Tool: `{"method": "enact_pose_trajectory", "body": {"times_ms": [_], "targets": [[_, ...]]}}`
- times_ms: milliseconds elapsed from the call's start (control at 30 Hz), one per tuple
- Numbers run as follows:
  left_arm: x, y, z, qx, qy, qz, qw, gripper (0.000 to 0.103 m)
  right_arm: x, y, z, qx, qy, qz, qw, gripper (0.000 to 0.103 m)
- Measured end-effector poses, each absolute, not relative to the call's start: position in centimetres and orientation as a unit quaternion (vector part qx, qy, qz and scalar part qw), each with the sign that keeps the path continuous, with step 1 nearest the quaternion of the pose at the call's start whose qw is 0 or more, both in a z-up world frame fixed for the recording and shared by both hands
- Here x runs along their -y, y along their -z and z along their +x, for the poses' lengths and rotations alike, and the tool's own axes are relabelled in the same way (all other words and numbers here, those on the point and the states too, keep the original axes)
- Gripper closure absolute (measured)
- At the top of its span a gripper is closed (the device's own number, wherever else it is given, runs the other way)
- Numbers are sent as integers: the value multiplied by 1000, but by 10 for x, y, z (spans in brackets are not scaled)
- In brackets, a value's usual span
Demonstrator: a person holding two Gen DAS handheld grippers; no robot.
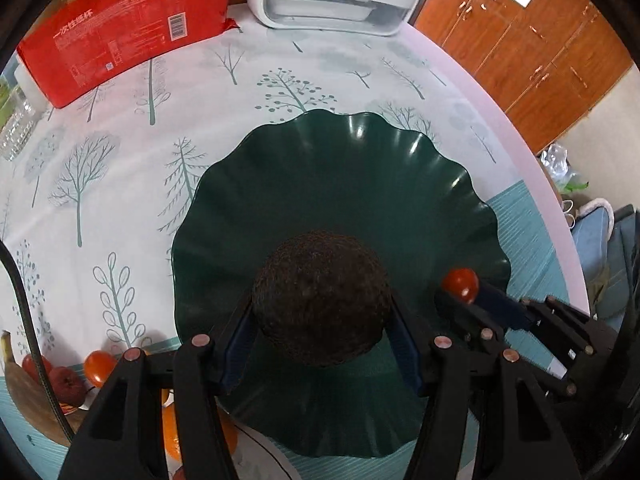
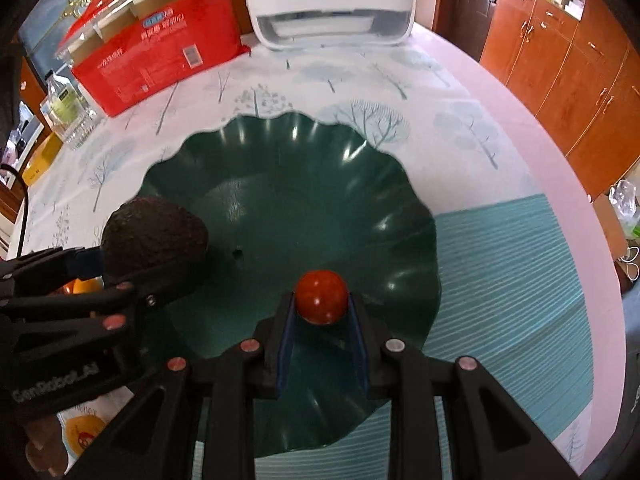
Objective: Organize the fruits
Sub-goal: 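Carry both fruits onto the green plate and open both grippers, then withdraw both open grippers from the plate back toward the placemat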
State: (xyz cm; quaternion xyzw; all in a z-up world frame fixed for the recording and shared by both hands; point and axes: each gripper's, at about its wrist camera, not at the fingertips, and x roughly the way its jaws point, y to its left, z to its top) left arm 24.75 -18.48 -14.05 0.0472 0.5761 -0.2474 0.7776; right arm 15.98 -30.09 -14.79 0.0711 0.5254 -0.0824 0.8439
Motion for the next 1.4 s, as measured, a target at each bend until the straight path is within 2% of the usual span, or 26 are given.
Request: {"method": "enact_pose_trajectory", "body": {"times_ms": [67,100,133,200,433,767,1033,1400], "targets": [[183,139,247,-574,244,47,781,41,297,150,157,-528,79,67,843,69],[183,136,247,-569,245,46,784,35,296,150,156,-529,78,65,843,66],[182,132,246,-563,246,46,787,23,294,150,155,-528,78,62,843,60],[180,125,244,-552,243,47,796,14,291,150,153,-527,79,59,844,57],[172,110,235,-534,239,45,810,13,282,144,148,-526,66,61,846,56],[137,96,222,-506,198,-26,839,13,274,128,138,-516,59,62,852,56],[127,95,206,-508,175,18,844,13,269,116,129,-510,57,59,856,55],[97,64,162,-478,145,43,865,13,258,97,103,-500,43,58,863,56]]}}
